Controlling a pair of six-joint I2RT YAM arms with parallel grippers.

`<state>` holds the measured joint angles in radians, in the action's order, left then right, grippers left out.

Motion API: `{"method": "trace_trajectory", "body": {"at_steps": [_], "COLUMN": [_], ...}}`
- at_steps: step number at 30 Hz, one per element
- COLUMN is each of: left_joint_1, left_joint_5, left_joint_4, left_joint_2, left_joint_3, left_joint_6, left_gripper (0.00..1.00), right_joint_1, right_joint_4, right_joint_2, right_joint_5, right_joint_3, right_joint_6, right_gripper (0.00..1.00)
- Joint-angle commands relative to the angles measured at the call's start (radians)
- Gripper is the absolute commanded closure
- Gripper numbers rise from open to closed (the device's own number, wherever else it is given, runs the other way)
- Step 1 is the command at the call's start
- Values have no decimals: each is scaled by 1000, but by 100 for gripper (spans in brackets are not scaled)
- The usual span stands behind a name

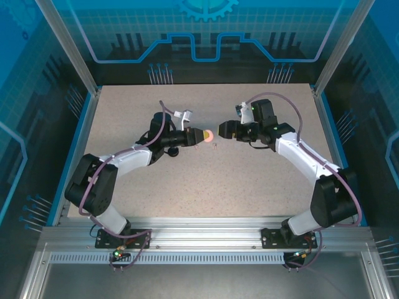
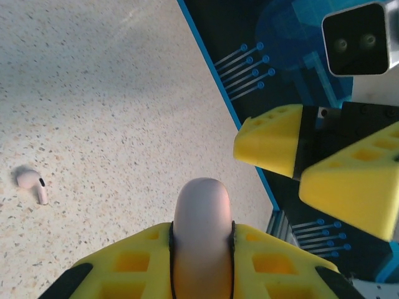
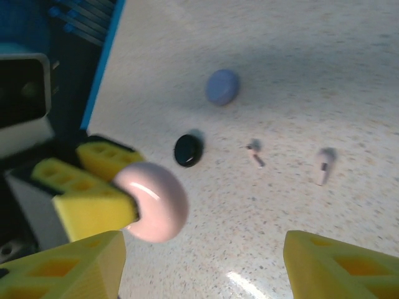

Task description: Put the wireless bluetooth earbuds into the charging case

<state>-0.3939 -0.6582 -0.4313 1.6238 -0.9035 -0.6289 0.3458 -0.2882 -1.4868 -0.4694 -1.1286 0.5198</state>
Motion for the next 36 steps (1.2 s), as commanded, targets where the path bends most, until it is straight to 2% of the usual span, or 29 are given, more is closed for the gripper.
{"method": "trace_trajectory", "body": {"at_steps": [1, 7, 15, 22, 33, 36], "left_joint_1": [4, 4, 5, 5, 5, 6], "left_joint_5": [-103, -109, -126, -138, -126, -126], "left_joint_4": [88, 99, 98, 97, 89, 89], "left_joint_2": [-39, -39, -36, -57, -64, -58], "left_joint_3": [-58, -82, -94, -85, -74, -75], "left_joint_6": [64, 63, 57, 62, 70, 70], "left_gripper": [100, 100, 100, 100, 100, 100], "right_joint_1": [-10, -8, -11, -47, -62, -59], "right_joint_4": [72, 72, 72, 94, 77, 65], "right_joint_2": [-1, -67, -123, -150, -104, -66], "right_joint_5": [-156, -178, -147, -127, -125, -166], "right_joint_3": [15, -12, -32, -6, 6, 2], "right_joint_6": [-117, -120, -107, -70, -54, -61], "right_gripper": [33, 36, 41, 46, 48, 49]}}
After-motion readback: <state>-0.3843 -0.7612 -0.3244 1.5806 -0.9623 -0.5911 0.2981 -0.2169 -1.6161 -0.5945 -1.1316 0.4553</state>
